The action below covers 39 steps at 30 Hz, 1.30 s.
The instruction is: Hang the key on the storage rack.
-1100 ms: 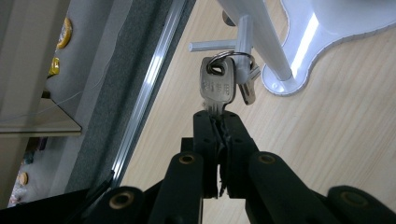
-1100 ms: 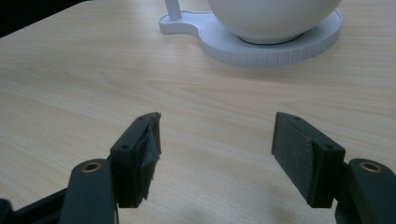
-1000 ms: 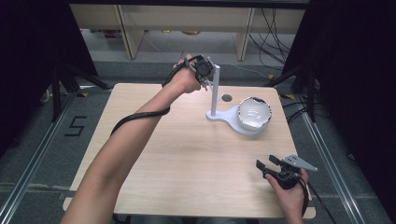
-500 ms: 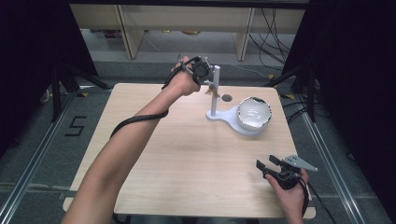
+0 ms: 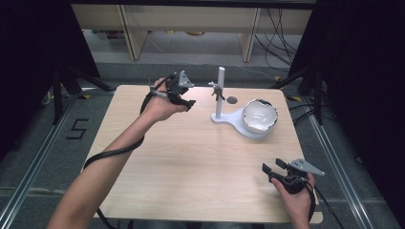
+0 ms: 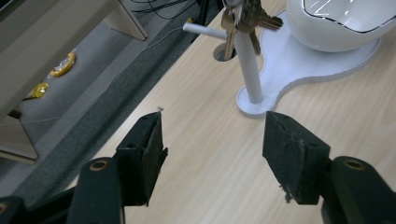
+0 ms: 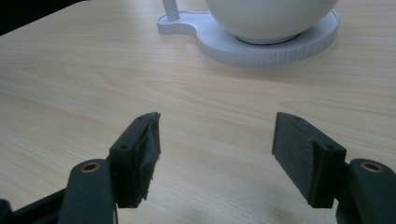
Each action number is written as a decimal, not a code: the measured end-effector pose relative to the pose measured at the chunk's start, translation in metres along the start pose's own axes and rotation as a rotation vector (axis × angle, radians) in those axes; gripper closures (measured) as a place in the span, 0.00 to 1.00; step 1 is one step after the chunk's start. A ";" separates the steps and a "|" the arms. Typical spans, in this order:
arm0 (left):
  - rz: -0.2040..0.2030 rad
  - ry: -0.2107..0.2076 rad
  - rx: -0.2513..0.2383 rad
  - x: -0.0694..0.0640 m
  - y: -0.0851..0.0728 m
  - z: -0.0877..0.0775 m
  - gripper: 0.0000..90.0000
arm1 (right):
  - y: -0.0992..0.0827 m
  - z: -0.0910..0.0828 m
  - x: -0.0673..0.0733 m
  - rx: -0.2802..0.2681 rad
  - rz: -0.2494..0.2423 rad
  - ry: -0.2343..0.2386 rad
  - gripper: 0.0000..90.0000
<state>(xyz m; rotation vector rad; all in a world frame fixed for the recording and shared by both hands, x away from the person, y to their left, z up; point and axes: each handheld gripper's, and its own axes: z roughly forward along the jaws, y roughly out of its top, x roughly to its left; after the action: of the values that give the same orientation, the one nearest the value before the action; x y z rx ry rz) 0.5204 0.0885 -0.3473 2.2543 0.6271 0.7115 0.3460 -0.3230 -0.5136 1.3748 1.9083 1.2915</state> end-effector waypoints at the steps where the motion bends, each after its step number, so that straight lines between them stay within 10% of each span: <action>1: -0.011 -0.002 -0.008 -0.001 -0.007 -0.003 0.40 | -0.001 0.001 0.002 -0.004 0.030 0.001 0.37; 11: -0.086 -0.018 -0.055 -0.018 -0.074 -0.028 0.38 | -0.001 -0.001 0.003 -0.008 0.055 0.020 0.37; 39: -0.414 0.145 -0.205 -0.056 -0.235 -0.094 0.36 | -0.001 -0.001 0.003 -0.016 0.048 0.022 0.37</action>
<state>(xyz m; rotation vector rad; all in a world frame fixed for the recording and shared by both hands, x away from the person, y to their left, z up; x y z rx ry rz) 0.3649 0.2510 -0.4761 1.8171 1.0061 0.6955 0.3439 -0.3205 -0.5133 1.4121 1.8862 1.3471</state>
